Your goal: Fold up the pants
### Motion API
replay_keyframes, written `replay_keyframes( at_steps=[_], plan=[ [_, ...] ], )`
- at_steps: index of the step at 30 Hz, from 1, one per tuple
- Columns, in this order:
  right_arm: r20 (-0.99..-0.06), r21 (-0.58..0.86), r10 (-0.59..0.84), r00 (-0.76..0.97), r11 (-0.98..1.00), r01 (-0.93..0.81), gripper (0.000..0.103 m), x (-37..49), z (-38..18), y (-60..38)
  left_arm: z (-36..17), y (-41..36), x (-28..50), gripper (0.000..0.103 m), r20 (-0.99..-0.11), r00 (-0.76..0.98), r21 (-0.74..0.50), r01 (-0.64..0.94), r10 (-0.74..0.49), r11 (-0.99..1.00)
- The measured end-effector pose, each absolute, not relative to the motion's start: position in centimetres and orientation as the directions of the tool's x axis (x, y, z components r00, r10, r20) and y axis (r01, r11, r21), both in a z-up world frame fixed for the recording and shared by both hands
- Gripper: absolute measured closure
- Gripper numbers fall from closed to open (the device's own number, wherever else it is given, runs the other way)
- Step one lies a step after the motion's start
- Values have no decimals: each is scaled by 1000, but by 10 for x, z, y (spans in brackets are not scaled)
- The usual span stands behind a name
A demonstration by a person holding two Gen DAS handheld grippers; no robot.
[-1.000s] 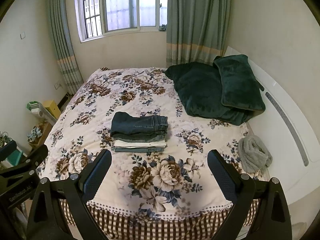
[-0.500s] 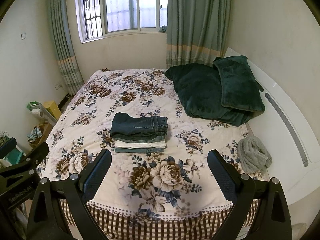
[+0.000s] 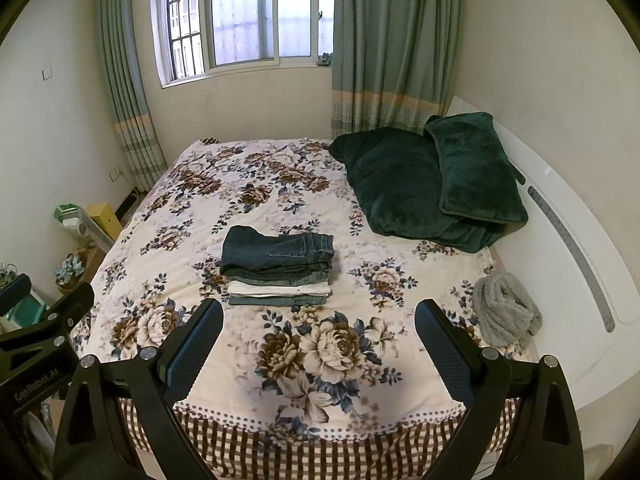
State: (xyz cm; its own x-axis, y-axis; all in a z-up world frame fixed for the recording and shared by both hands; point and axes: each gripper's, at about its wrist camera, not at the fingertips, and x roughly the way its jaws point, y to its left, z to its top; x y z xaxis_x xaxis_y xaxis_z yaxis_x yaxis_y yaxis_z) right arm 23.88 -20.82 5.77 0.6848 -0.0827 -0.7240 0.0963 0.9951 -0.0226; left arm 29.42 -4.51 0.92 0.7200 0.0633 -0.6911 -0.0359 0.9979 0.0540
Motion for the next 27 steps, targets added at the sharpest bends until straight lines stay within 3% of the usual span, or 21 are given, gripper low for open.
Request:
replay_keyframes(
  at_steps=[27],
  plan=[
    [-722,-14,-82,687,994,104,4,237,58,-206,15,-45,288,0,-688,723,53,-26,55,998]
  ],
)
